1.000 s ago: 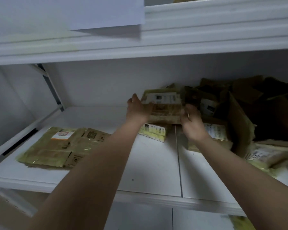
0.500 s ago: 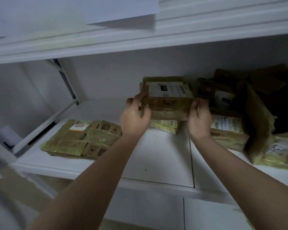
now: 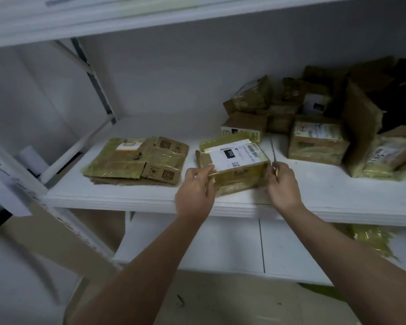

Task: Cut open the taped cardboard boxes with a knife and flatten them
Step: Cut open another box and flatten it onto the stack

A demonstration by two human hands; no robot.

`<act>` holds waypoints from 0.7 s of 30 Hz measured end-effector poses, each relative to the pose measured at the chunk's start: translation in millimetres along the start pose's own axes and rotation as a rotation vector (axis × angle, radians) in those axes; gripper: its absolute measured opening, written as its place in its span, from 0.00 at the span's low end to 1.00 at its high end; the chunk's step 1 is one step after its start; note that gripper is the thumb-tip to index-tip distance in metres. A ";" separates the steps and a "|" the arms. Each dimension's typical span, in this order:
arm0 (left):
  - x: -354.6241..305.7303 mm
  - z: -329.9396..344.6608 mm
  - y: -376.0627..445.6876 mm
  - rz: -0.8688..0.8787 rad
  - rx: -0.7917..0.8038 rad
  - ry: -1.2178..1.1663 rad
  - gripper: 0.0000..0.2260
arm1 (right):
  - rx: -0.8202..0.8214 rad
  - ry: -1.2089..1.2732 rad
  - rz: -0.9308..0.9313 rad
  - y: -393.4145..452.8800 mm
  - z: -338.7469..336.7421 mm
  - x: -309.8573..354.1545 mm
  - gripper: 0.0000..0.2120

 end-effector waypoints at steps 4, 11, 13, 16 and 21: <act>-3.1 0.8 -3.5 0.010 0.051 0.026 0.18 | 0.107 -0.142 0.133 -22.2 -8.5 -13.5 0.19; -3.6 -1.2 -1.6 -0.001 0.072 0.097 0.17 | 0.166 -0.086 0.159 -33.1 -10.5 -15.8 0.11; -4.5 -1.6 -0.4 -0.002 0.062 0.107 0.16 | 0.136 -0.060 0.148 -30.4 -12.4 -18.0 0.08; -7.1 0.1 2.8 0.004 0.046 0.108 0.15 | 0.112 0.037 0.169 -26.7 -13.0 -23.5 0.08; -32.4 2.9 -5.4 0.094 0.003 0.128 0.10 | 0.088 0.144 0.225 -13.5 -19.5 -38.5 0.07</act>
Point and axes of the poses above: each hand's wrist, its own y-axis towards the middle knuckle, its own z-axis out of the palm, x = y × z, the point moved 8 cm from there along y, towards the middle knuckle, and after that the axes turned 13 degrees about -z, right-handed, at the moved point
